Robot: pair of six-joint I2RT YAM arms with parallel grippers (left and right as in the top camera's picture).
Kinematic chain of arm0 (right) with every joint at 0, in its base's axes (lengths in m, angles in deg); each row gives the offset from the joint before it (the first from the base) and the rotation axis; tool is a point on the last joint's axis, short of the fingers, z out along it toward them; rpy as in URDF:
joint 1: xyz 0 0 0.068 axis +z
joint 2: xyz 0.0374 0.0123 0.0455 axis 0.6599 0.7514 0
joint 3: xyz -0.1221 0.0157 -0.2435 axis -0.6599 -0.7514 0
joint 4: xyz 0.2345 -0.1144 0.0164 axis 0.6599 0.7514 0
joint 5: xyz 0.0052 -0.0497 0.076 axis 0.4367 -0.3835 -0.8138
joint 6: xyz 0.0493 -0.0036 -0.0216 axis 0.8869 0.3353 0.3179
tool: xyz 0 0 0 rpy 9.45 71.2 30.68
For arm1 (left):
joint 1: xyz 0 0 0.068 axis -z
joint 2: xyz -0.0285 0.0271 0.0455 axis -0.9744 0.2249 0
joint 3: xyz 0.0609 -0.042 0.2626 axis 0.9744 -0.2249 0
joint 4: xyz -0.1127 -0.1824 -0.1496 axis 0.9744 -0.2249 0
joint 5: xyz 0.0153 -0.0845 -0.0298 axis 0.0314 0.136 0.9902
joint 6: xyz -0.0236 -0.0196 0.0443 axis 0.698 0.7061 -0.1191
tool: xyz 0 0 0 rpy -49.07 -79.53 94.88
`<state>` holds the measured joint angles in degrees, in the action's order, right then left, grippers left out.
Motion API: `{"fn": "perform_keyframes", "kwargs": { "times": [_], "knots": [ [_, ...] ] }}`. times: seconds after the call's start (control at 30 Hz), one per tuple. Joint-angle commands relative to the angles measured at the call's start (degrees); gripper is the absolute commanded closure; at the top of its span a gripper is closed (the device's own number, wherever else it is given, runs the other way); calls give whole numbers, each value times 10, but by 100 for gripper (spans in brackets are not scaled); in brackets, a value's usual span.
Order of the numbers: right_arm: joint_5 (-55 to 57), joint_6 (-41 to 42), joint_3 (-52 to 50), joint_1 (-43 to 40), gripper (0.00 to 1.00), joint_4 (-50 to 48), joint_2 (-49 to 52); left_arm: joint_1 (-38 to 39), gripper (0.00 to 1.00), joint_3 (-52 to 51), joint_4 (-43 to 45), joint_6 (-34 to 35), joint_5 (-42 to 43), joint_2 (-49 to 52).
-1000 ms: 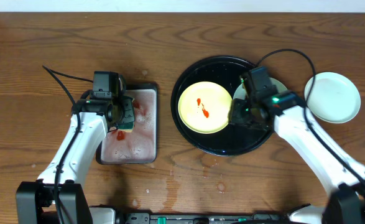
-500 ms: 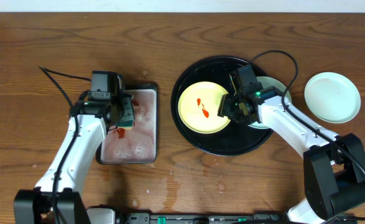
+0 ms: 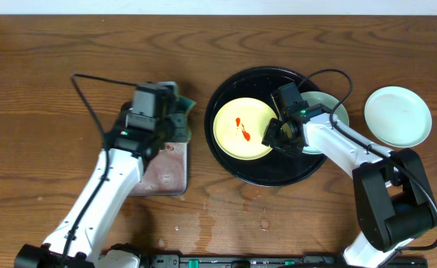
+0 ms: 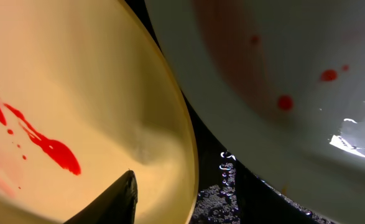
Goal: Clean dirty plates on tray and stack at the side
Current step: 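Carry the sponge with the left gripper onto the yellow plate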
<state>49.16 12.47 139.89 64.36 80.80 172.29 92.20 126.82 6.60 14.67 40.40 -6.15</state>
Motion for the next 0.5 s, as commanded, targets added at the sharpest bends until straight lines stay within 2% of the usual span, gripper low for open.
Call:
{"fn": "perform_keyframes", "kwargs": {
  "times": [0.0, 0.17, 0.47],
  "knots": [
    [10, 12, -1, 1, 55, -1, -1, 24, 93, 16, 24, 33, 9, -4],
    [10, 12, -1, -3, 64, -3, -1, 50, 93, 16, 68, 56, 37, 17],
    [11, 12, -1, -7, 98, -6, -1, 109, 93, 16, 164, 143, 61, 110]
  ]
}}
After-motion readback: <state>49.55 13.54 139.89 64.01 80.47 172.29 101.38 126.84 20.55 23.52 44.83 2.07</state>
